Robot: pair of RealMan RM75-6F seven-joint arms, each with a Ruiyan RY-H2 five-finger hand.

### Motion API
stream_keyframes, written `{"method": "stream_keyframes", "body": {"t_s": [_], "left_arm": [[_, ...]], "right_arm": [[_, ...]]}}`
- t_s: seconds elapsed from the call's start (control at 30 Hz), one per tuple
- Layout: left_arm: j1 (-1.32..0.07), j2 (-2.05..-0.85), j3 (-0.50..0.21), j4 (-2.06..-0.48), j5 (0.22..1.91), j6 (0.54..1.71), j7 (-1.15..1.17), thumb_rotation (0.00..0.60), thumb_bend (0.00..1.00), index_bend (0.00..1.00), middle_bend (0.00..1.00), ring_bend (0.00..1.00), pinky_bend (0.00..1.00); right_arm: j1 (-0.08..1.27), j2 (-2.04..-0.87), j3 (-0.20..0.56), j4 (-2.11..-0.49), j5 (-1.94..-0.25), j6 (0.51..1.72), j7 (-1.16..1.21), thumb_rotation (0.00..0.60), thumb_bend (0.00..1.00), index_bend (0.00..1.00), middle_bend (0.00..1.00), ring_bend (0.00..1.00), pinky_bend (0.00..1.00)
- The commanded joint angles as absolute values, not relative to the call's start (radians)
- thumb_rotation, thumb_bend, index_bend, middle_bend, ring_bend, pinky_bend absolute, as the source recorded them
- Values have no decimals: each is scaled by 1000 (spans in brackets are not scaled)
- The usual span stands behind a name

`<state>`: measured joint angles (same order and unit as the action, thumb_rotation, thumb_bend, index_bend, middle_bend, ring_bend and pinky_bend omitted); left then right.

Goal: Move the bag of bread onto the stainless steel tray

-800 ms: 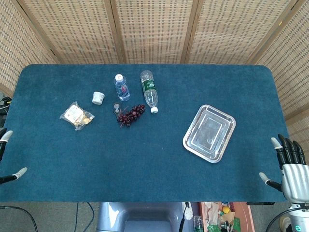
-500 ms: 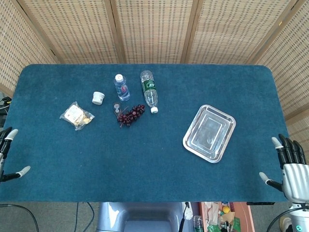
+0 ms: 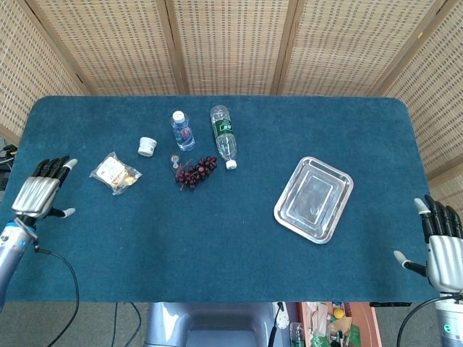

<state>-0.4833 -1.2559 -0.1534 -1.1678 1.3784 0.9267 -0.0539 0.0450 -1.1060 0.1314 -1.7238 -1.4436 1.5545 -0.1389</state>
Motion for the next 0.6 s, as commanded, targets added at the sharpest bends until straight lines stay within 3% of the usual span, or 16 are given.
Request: {"method": "stream_keyframes", "body": {"t_s": [0.03,0.23,0.37,0.43,0.47,0.6], "left_arm": [[-657,-1419,-179,-929,1358,746,-81,600,0,0,0,0,0],[-765,-1532,-156,-753,1364,614,-55,600,0,0,0,0,3],[-809,-1589,-157,-684,1334,548,-9,600,0,10,7,0,107],[-825,-1614,-158,-662,1321,530,9,600,0,66,68,6,147],[-830,-1622,-159,-655,1317,527,15,600,0,128,149,33,174],[-836,-1636,-159,-646,1310,545,41,600,0,359,413,207,292]], "right_arm": [[56,-1117,150,-1712,-1396,1531,-156,600,0,0,0,0,0],[65,-1127,170,-1690,-1340,1510,-160,600,0,0,0,0,0],[67,-1126,178,-1682,-1320,1504,-151,600,0,0,0,0,0],[67,-1126,182,-1679,-1312,1504,-144,600,0,0,0,0,0],[67,-1127,184,-1677,-1310,1504,-141,600,0,0,0,0,0],[68,-1126,186,-1672,-1304,1500,-134,600,0,0,0,0,0]]}}
